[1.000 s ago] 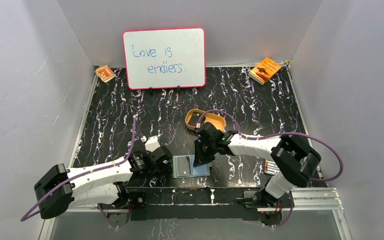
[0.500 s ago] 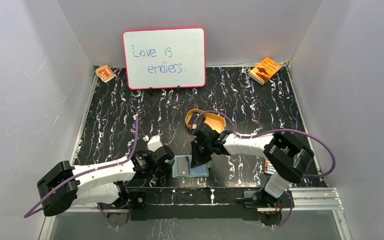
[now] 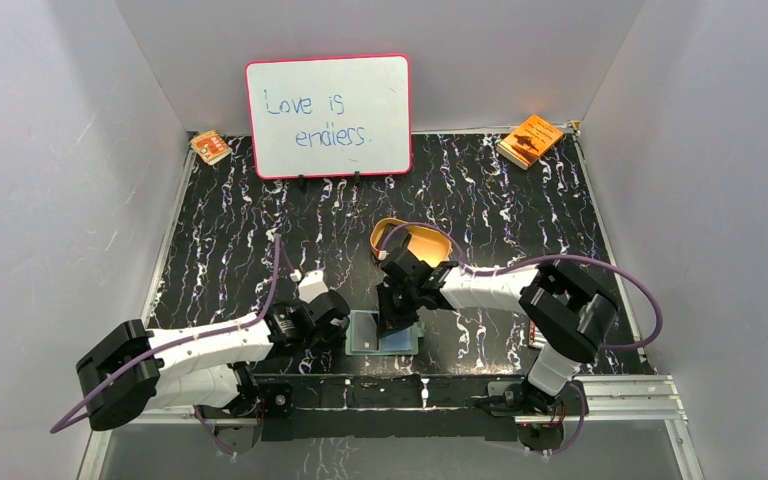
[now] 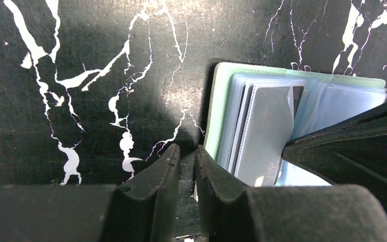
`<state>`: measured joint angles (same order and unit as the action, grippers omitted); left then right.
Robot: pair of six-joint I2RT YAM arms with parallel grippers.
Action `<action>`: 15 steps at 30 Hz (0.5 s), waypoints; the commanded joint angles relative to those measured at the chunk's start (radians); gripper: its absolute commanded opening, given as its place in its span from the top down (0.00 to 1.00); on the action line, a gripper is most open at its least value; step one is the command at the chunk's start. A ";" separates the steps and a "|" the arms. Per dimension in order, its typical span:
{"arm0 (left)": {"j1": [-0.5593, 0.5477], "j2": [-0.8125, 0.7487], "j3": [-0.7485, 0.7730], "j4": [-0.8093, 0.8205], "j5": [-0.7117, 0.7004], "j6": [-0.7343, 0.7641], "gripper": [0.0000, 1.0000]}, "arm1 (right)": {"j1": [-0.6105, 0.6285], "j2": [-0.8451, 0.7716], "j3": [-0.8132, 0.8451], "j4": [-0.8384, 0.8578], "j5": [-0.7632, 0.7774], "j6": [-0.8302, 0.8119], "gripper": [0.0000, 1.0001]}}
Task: Put the credit cards into the card holder
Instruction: Insert the credit card into the card holder.
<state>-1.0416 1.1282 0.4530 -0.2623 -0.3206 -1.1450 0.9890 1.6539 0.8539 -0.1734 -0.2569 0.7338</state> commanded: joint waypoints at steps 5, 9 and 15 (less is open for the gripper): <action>0.002 0.025 -0.042 -0.098 0.030 0.006 0.83 | 0.014 -0.015 0.065 -0.011 0.021 0.004 0.94; 0.002 -0.050 -0.027 -0.200 -0.027 -0.030 0.79 | 0.009 -0.112 0.092 -0.114 0.110 -0.006 0.82; 0.002 -0.219 0.020 -0.367 -0.115 -0.087 0.65 | -0.134 -0.262 0.146 -0.224 0.202 -0.088 0.56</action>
<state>-1.0420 1.0069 0.4519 -0.4458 -0.3492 -1.1854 0.9611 1.4902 0.9237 -0.3359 -0.1467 0.7139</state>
